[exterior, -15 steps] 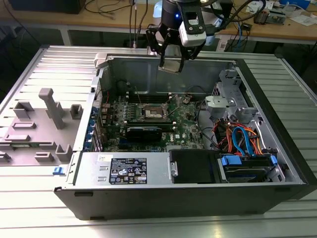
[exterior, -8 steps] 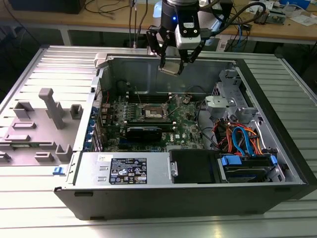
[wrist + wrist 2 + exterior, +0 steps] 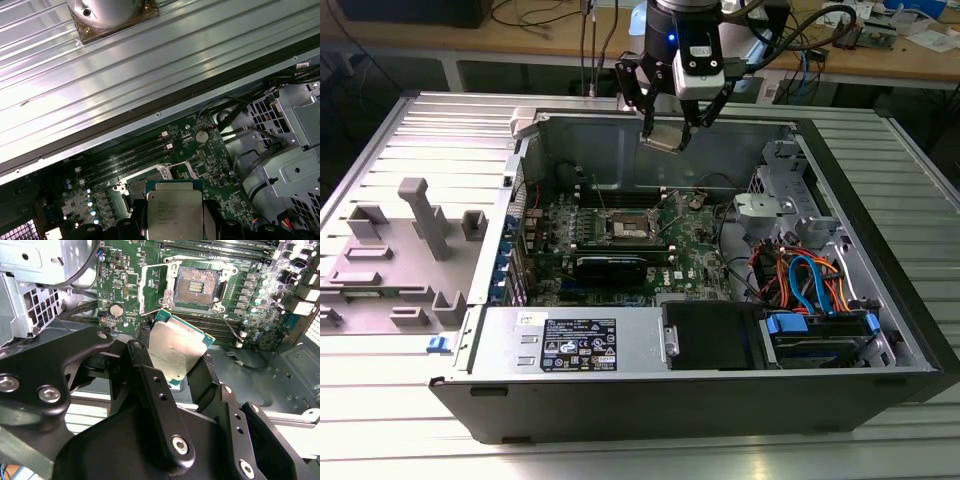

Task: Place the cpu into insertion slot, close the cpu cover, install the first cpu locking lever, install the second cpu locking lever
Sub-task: 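Place the cpu into insertion slot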

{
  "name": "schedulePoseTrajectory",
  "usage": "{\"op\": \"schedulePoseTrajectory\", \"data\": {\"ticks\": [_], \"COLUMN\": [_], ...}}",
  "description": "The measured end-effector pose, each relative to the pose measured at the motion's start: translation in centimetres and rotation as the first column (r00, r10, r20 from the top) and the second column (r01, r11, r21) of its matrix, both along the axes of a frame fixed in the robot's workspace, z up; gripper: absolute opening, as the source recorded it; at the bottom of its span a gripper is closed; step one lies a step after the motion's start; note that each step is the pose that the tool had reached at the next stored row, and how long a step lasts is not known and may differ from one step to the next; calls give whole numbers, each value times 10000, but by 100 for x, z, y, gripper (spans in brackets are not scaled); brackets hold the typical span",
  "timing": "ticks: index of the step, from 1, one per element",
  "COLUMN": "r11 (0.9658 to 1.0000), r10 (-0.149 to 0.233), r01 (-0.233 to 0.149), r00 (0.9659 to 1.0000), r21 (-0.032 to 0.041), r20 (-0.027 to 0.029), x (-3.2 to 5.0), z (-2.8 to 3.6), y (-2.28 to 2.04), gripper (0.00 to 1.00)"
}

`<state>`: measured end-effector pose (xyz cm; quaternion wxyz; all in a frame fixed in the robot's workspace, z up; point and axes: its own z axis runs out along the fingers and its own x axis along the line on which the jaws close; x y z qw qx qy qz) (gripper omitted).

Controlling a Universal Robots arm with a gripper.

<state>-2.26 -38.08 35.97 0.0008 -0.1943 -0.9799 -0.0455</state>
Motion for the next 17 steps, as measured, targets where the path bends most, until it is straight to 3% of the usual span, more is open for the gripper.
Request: {"op": "schedulePoseTrajectory", "data": {"ticks": [6,9,12,15,17], "r11": [9996,9947,9918,9848,9827], "r10": [-278,-1030,-1277,-1737,-1855], "r01": [278,1030,1277,1737,1855], "r00": [9996,9947,9918,9848,9826], "r21": [0,1,1,-3,-4], "r20": [0,0,1,-15,-22], "x": [0,0,-6,-7,-23], "z": [-6,-19,-61,-99,-111], "y": [0,0,0,1,3], "gripper": [54,54,54,54,54]}}
